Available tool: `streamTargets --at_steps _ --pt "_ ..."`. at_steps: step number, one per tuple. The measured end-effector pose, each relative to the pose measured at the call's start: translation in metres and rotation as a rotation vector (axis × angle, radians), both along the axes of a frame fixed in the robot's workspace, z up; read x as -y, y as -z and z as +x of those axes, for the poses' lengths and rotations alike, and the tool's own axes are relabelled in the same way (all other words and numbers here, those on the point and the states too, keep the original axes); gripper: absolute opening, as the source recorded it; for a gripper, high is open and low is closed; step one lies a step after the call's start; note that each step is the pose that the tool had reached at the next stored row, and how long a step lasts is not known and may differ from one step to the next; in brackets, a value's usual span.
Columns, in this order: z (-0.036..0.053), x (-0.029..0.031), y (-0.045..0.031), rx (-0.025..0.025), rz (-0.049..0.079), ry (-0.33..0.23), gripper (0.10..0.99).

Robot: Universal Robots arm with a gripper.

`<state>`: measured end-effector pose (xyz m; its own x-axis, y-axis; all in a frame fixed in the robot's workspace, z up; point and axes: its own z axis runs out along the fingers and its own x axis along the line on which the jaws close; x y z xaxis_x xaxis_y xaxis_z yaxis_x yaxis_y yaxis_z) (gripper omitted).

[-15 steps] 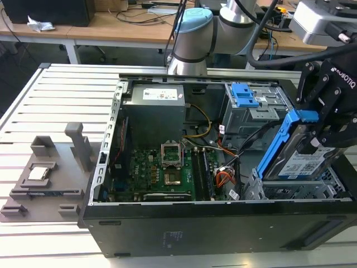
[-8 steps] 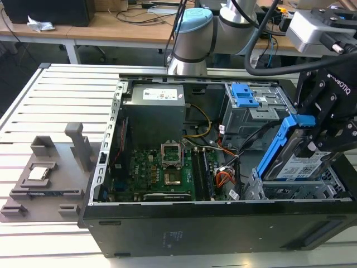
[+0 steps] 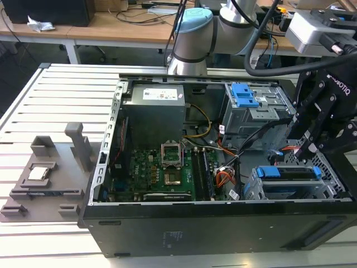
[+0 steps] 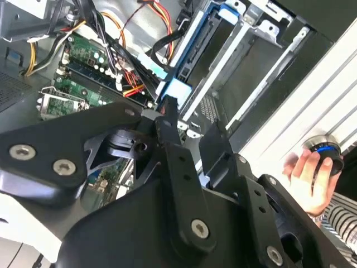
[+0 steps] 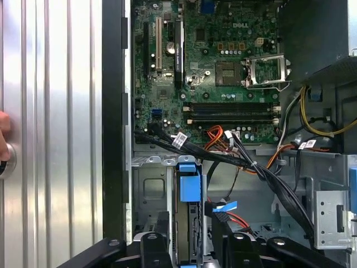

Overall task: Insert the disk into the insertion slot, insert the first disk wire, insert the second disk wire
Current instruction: 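Insert the disk into the insertion slot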

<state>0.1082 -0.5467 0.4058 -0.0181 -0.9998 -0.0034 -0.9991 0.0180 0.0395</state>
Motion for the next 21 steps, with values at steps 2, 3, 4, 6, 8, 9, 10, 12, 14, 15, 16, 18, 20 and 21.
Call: streamTargets --at_steps 2,3,4,6,8,9,10,12,14,15,16,18,20,21 --pt "0.0 0.0 0.0 0.0 0.0 0.0 0.353" --pt "0.0 0.0 0.0 0.0 0.0 0.0 0.29" --pt "0.0 0.0 0.0 0.0001 0.0 0.0 0.231" --pt "0.0 0.0 0.0 0.0 0.0 0.0 0.106" --pt "0.0 0.0 0.0 0.0 -0.001 0.0 0.106" --pt "0.0 0.0 0.0 0.0 -0.001 0.0 0.106" --pt "0.0 0.0 0.0 0.0 -0.001 0.0 0.106" --pt "0.0 0.0 0.0 0.0 -0.001 0.0 0.106" --pt "0.0015 -0.0002 0.0 0.0 -0.001 0.0 0.106" --pt "0.0051 -0.0006 0.0001 0.0 -0.001 0.0 0.106" --pt "0.0072 -0.0009 0.0 0.0 -0.002 0.0 0.106" --pt "0.0123 -0.0019 0.0001 0.0 -0.004 0.0 0.106" --pt "0.0194 -0.0035 0.0002 0.0 -0.006 0.0 0.106" --pt "0.0217 -0.004 0.0003 0.0001 -0.006 0.0 0.106"
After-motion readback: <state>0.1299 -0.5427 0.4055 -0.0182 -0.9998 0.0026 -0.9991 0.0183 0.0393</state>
